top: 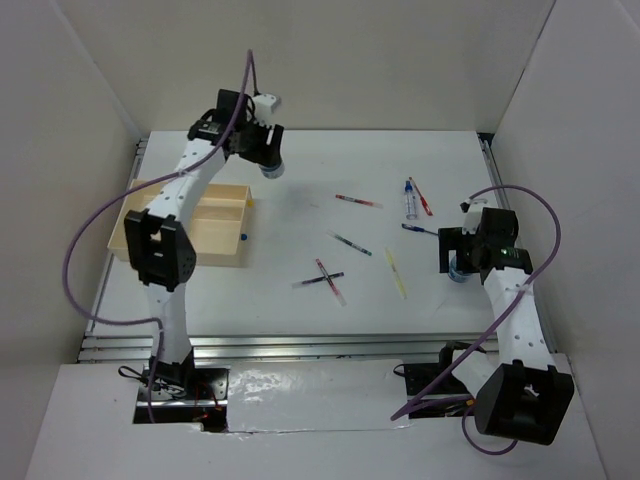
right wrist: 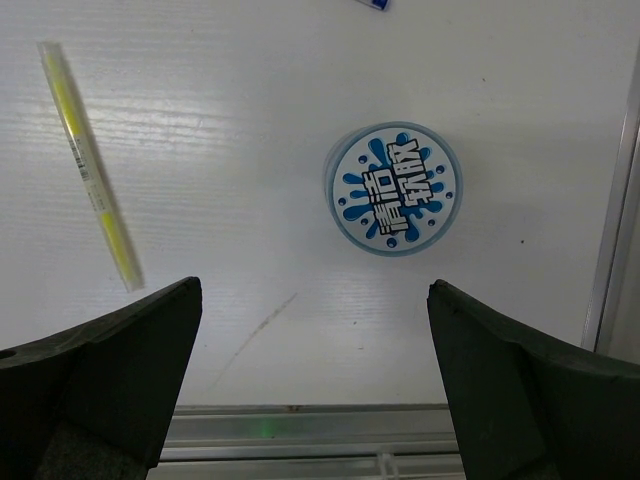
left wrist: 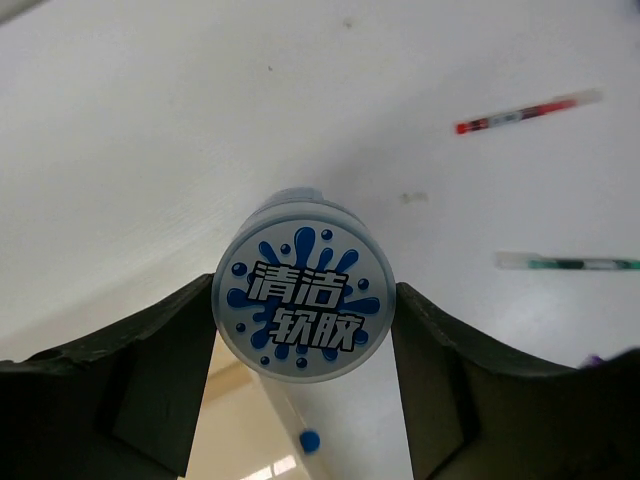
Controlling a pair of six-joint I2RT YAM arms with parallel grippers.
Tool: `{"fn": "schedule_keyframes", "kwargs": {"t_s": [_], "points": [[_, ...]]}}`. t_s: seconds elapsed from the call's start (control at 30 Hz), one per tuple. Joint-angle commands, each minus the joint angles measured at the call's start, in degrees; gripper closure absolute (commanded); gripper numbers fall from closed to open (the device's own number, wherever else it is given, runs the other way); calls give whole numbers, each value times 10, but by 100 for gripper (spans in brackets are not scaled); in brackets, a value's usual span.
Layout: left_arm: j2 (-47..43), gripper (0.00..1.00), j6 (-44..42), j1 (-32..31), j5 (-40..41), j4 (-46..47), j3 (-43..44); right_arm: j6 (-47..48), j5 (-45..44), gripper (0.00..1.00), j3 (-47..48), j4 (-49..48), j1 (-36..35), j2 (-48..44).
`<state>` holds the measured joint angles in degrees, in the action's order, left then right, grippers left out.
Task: Sort the stationery into containers
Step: Pick up the stationery from the center of the board, then place the stationery in the storage box.
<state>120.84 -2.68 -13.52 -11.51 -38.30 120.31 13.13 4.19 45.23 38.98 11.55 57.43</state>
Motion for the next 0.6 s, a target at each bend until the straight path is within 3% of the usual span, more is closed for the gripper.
{"fn": "schedule_keyframes", "kwargs": {"t_s": [0.0,0.23,0.33,0.57], "points": [[-157,100,0,37,-40,-6,-48,7,13,0,26,18,5,-14],[-345,100,-50,162,-58,-76,-222,17,21,0,28,22,6,-14],[-409,100,-94,212,-55,-77,-338,17,25,0,28,23,6,-13],[-461,100,-108,257,-82,-52,-449,11,31,0,35,26,3,0]]}}
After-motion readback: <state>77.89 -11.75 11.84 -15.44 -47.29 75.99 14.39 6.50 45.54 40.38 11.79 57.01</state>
